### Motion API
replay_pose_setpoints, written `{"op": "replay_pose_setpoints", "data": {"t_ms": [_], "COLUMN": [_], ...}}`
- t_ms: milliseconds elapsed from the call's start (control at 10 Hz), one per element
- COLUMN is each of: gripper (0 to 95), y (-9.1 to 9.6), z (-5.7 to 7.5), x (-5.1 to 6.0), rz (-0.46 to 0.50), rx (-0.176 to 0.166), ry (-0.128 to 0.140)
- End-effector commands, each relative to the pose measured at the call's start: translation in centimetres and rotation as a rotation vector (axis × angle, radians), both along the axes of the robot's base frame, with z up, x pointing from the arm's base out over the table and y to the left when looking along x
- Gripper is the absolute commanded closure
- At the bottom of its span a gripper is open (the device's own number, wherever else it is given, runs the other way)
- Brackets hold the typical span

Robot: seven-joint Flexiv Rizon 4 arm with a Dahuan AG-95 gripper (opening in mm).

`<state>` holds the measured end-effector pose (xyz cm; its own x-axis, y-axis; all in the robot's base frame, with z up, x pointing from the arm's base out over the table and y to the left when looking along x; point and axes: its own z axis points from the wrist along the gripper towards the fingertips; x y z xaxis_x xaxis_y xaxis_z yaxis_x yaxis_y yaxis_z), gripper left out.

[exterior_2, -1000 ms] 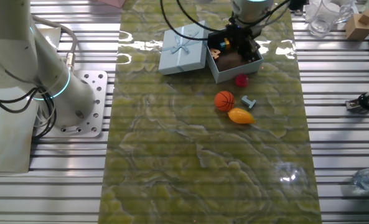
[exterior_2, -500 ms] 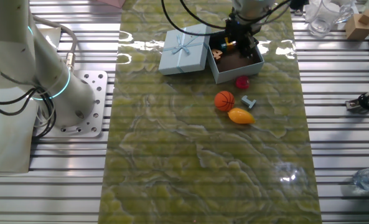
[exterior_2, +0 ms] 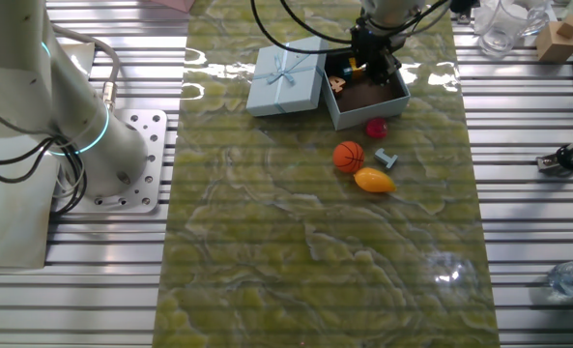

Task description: Take everything out of the gift box

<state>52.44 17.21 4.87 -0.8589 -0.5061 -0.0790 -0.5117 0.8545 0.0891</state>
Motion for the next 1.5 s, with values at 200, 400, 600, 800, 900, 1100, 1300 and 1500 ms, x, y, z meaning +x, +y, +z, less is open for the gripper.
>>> {"op": "replay_pose_setpoints", "data": {"t_ms": [200, 400, 600, 800, 900, 1100, 1300, 1500], "gripper": [57.0, 57.0, 57.0, 57.0, 57.0, 57.0, 57.0, 57.0], "y": [0.32, 0.65, 0.76, 0.67, 0.75, 0.89, 0.90, 0.86], "z": [-0.20, -0.18, -0.26, -0.55, -0.69, -0.84, -0.86, -0.88], "x": [-0.11, -0.32, -0.39, -0.50, -0.48, -0.42, -0.40, -0.35], "rz": [-0.001, -0.007, -0.013, -0.022, -0.025, -0.032, -0.032, -0.032], "rx": [0.006, 0.013, 0.014, 0.013, 0.014, 0.012, -0.001, -0.009], "ry": [0.001, 0.004, 0.007, 0.009, 0.008, 0.007, 0.003, 0.000]}}
